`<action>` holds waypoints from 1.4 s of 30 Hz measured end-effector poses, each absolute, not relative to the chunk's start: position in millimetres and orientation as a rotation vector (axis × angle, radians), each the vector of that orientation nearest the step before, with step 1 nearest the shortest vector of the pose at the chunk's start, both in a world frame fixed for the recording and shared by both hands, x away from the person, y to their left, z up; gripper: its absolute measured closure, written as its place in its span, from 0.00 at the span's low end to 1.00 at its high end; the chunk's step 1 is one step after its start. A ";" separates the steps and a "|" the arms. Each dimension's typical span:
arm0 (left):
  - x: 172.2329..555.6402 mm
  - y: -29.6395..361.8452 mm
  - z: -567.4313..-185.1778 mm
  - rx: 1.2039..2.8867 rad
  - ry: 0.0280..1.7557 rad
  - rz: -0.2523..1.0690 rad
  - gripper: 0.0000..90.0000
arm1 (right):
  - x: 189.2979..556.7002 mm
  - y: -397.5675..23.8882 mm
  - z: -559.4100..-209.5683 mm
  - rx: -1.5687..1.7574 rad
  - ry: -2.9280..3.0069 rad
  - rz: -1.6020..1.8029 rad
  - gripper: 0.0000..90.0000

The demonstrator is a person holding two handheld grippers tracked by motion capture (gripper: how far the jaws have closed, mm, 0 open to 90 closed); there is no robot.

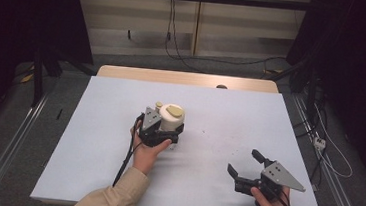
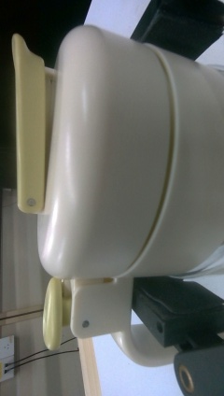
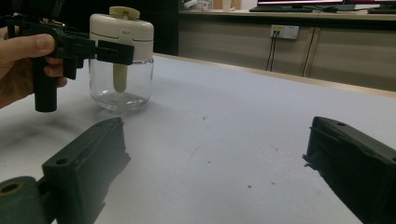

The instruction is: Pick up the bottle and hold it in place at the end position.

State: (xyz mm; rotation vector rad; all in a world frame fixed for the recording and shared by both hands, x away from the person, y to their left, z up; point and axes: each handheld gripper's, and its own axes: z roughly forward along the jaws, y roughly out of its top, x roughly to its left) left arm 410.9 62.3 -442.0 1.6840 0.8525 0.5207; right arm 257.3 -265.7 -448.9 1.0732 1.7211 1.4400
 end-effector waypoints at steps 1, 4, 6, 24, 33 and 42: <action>411.5 61.3 -442.0 1.679 0.855 0.517 0.07 | 257.3 -265.7 -448.9 1.073 1.722 1.440 0.04; 414.0 59.1 -441.5 1.679 0.853 0.512 0.07 | 257.4 -265.8 -449.0 1.072 1.722 1.440 0.04; 415.5 57.9 -441.1 1.679 0.850 0.509 0.07 | 257.4 -265.9 -448.9 1.072 1.723 1.441 0.04; 427.9 43.7 -438.6 1.693 0.842 0.507 0.07 | 257.7 -266.4 -448.9 1.071 1.721 1.448 0.04; 432.5 38.4 -443.4 1.695 0.855 0.496 0.07 | 257.6 -266.4 -448.8 1.069 1.719 1.449 0.04; 437.1 33.9 -443.0 1.705 0.865 0.498 0.07 | 257.7 -266.3 -448.9 1.068 1.721 1.452 0.04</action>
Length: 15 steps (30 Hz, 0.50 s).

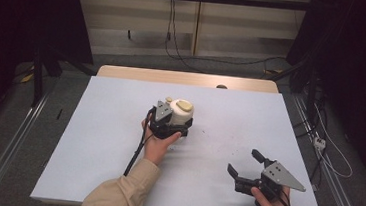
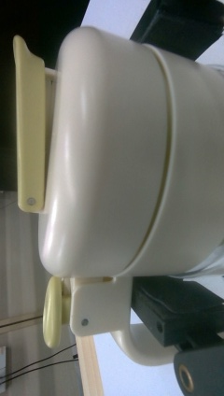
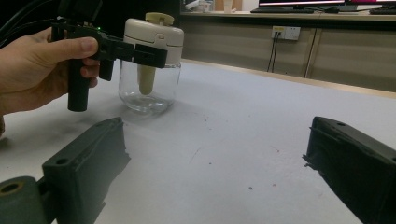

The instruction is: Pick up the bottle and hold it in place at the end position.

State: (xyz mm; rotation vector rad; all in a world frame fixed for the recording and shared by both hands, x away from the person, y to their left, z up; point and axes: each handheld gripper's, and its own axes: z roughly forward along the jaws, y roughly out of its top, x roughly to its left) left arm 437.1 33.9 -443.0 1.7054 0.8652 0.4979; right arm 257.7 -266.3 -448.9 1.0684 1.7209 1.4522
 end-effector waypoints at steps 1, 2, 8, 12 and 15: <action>437.8 32.9 -442.0 1.703 0.861 0.497 0.07 | 257.7 -266.3 -448.9 1.069 1.721 1.453 0.04; 438.3 32.1 -441.0 1.705 0.858 0.497 0.07 | 257.7 -266.3 -448.8 1.070 1.720 1.452 0.04; 440.2 26.5 -439.8 1.706 0.849 0.491 0.07 | 257.6 -266.8 -448.9 1.068 1.718 1.456 0.05; 442.0 26.8 -441.9 1.710 0.854 0.491 0.07 | 257.5 -266.9 -449.0 1.068 1.718 1.457 0.04; 443.4 27.8 -443.0 1.710 0.859 0.491 0.07 | 257.4 -266.7 -448.8 1.066 1.718 1.456 0.04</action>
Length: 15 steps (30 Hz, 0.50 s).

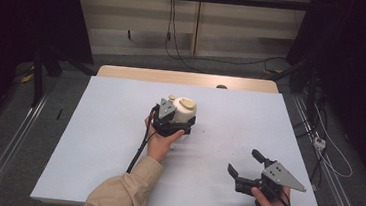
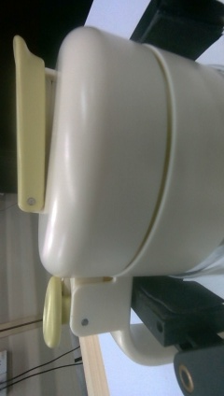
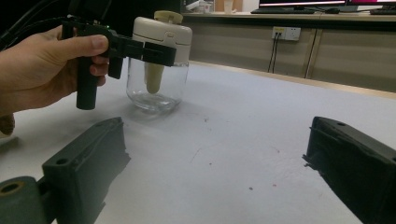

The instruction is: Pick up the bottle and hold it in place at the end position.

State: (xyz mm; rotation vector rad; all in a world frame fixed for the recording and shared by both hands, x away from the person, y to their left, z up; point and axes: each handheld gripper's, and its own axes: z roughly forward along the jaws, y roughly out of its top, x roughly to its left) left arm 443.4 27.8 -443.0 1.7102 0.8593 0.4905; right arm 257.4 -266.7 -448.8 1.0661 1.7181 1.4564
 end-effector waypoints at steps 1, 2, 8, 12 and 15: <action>443.8 28.1 -443.2 1.709 0.863 0.490 0.07 | 257.4 -266.5 -448.8 1.067 1.719 1.456 0.04; 444.0 28.2 -443.3 1.705 0.868 0.491 0.07 | 257.4 -266.4 -448.8 1.067 1.719 1.456 0.04; 445.6 29.6 -443.2 1.702 0.870 0.494 0.07 | 257.6 -266.6 -449.0 1.066 1.718 1.459 0.04; 447.5 30.2 -444.6 1.699 0.879 0.491 0.07 | 257.6 -266.6 -449.0 1.067 1.718 1.460 0.05; 448.8 31.0 -445.2 1.700 0.879 0.496 0.07 | 257.4 -266.7 -449.0 1.068 1.717 1.459 0.04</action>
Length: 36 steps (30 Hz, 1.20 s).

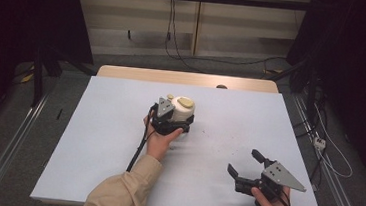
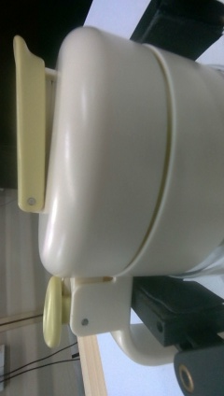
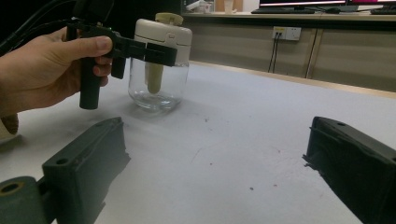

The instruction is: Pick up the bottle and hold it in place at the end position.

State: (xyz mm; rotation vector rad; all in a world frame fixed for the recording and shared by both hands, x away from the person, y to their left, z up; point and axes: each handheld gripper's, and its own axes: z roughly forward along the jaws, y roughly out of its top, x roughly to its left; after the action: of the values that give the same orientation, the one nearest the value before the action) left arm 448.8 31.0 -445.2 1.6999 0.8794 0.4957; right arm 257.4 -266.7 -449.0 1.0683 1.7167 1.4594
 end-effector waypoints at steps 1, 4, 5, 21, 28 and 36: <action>448.8 30.9 -445.2 1.696 0.885 0.496 0.07 | 257.2 -266.9 -448.9 1.069 1.715 1.461 0.05; 449.5 31.2 -445.3 1.694 0.887 0.499 0.07 | 257.0 -267.3 -448.9 1.069 1.715 1.460 0.04; 449.9 31.6 -445.4 1.699 0.884 0.502 0.07 | 257.2 -267.4 -448.9 1.067 1.714 1.459 0.04; 455.9 23.9 -441.6 1.718 0.887 0.504 0.07 | 256.5 -267.1 -448.6 1.066 1.714 1.464 0.05; 458.1 23.3 -442.6 1.719 0.887 0.509 0.07 | 256.5 -267.5 -448.6 1.067 1.711 1.465 0.04; 460.0 24.0 -443.7 1.709 0.898 0.505 0.07 | 256.3 -267.3 -448.2 1.066 1.707 1.466 0.05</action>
State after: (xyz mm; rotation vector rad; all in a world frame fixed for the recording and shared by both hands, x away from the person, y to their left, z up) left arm 460.0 24.0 -443.7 1.7094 0.8976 0.5048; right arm 256.3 -267.3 -448.2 1.0658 1.7073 1.4658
